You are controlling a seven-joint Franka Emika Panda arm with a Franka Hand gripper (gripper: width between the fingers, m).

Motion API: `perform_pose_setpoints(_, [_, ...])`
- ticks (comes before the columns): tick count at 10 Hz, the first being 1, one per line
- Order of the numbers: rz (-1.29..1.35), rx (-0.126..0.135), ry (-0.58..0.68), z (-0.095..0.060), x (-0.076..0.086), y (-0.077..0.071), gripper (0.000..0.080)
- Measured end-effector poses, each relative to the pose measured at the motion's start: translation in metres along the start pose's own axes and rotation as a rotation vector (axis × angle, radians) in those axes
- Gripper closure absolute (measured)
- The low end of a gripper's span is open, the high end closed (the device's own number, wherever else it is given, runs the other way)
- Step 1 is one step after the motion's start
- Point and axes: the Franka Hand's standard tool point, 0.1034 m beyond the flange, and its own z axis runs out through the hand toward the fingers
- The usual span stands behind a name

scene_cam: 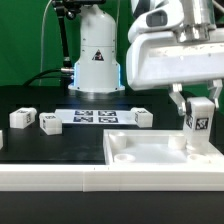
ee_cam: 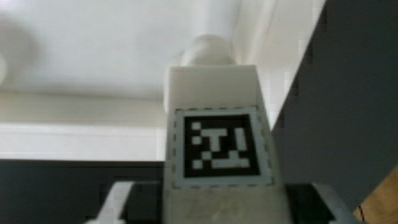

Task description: Assemble one leg

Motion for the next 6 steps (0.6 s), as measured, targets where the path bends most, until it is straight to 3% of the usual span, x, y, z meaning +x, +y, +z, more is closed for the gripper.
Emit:
perform_pose_setpoints(4, [0.002, 0.000, 0.022, 0.0032, 0.0062, 0.0007, 0.0507])
perform_pose_setpoints(6, [-0.002, 0.001, 0.022, -0.0053, 0.0084, -0.0026, 0.0507])
